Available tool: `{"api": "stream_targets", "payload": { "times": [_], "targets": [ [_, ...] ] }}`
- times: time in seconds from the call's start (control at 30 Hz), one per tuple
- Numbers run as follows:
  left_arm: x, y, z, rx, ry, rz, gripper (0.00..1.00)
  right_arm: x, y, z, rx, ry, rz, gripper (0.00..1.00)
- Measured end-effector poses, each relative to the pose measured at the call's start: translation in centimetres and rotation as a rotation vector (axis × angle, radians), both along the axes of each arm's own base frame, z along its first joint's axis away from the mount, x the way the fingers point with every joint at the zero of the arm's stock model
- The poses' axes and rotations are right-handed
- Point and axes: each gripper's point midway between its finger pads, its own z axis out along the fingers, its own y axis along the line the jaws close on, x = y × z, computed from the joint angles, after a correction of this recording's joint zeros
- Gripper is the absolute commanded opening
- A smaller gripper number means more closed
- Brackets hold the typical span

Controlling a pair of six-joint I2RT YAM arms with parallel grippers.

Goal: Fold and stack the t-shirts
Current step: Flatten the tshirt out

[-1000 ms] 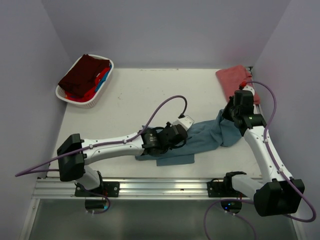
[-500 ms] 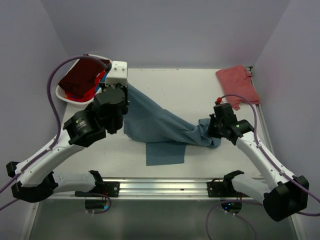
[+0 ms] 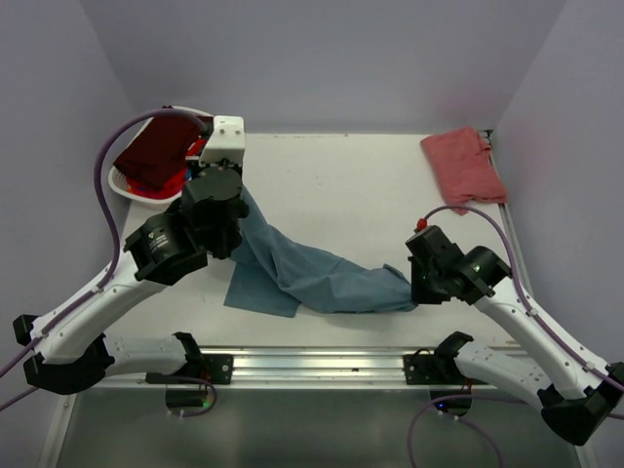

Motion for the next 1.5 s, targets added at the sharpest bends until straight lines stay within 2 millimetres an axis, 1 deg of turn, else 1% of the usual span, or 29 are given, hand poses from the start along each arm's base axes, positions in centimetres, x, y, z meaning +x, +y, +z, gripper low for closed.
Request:
{"api": "stream_targets", "payload": {
  "times": [0.03,0.07,0.1,0.13,0.23,0.33,0.4,0.43,0.47,0.53,0.57,0.6,0.63,0.7,0.83,0.9,0.97,1.07,1.13,1.23,1.27,1.3,1.37,1.4,1.5],
  "targets": [
    [0.0,0.2,0.1,-0.001,-0.002,0.005,0.0,-0.4,-0.4,-0.1,-0.02,0.013,-0.01,0.41],
    [-0.1,0.4,0.1,-0.002,-0.003,0.011,0.0,-0.6,-0.7,-0.2,-0.034,0.022,-0.02,0.52],
    [-0.2,0.5,0.2,-0.002,-0.005,0.017,0.0,-0.9,-1.2,-0.3,-0.054,0.027,-0.024,0.58],
    [-0.2,0.7,0.2,-0.005,-0.007,0.02,0.0,-1.0,-1.4,-0.2,-0.065,0.029,-0.027,0.66],
    [-0.4,0.9,0.4,-0.014,-0.012,0.024,0.0,-0.8,-2.0,0.7,-0.084,-0.003,-0.041,0.75],
    [-0.5,1.1,0.2,-0.025,-0.009,0.023,0.0,0.0,-2.2,1.7,-0.082,-0.06,-0.049,0.77],
    [-0.6,1.0,0.1,-0.03,-0.004,0.021,0.0,0.7,-2.1,1.8,-0.084,-0.085,-0.046,0.75],
    [-0.6,0.9,-0.1,-0.033,-0.002,0.018,0.0,1.3,-1.8,1.7,-0.088,-0.097,-0.04,0.72],
    [-0.6,0.9,-0.2,-0.034,0.004,0.013,0.0,2.2,-1.3,1.3,-0.096,-0.1,-0.033,0.68],
    [-0.6,0.7,-0.7,-0.04,0.017,-0.001,0.0,4.0,-0.3,0.3,-0.124,-0.1,-0.021,0.62],
    [-0.6,0.5,-0.8,-0.044,0.021,-0.006,0.0,5.2,0.3,-0.4,-0.142,-0.101,-0.013,0.56],
    [-0.6,0.4,-1.0,-0.051,0.026,-0.015,0.0,6.1,0.9,-1.2,-0.157,-0.096,-0.009,0.44],
    [-0.7,0.3,-1.3,-0.057,0.031,-0.021,0.0,7.3,1.5,-2.1,-0.177,-0.097,-0.003,0.4],
    [-0.8,0.2,-1.9,-0.063,0.047,-0.033,0.0,9.2,2.5,-3.4,-0.192,-0.108,0.008,0.38],
    [-1.1,0.2,-2.7,-0.078,0.065,-0.046,0.0,12.1,3.8,-4.5,-0.187,-0.142,0.005,0.37],
    [-1.3,0.4,-3.0,-0.088,0.07,-0.05,0.0,13.3,4.3,-5.1,-0.183,-0.152,0.004,0.37],
    [-1.6,0.6,-3.3,-0.098,0.073,-0.052,0.0,14.1,4.8,-5.9,-0.177,-0.148,0.006,0.39],
    [-1.9,0.9,-3.4,-0.108,0.075,-0.053,0.0,14.5,5.4,-7.3,-0.173,-0.127,0.016,0.39],
    [-2.0,1.1,-3.6,-0.117,0.075,-0.052,0.0,14.3,5.7,-8.5,-0.165,-0.104,0.026,0.39],
    [-2.0,1.1,-3.8,-0.117,0.078,-0.051,0.0,12.9,5.3,-10.3,-0.169,-0.053,0.04,0.4],
    [-2.0,1.1,-3.9,-0.116,0.079,-0.05,0.0,12.5,5.2,-10.7,-0.172,-0.038,0.043,0.39],
    [-2.0,1.1,-4.0,-0.114,0.08,-0.05,0.0,12.0,5.0,-11.0,-0.171,-0.025,0.045,0.35],
    [-2.0,1.1,-4.2,-0.11,0.083,-0.049,0.0,11.1,4.5,-11.3,-0.173,-0.01,0.047,0.24],
    [-2.0,1.1,-4.2,-0.108,0.084,-0.049,0.0,10.6,4.2,-11.2,-0.168,-0.011,0.047,0.12],
    [-2.0,1.1,-4.4,-0.105,0.086,-0.048,0.0,9.7,3.8,-10.1,-0.143,-0.031,0.045,0.0]
  ]
}}
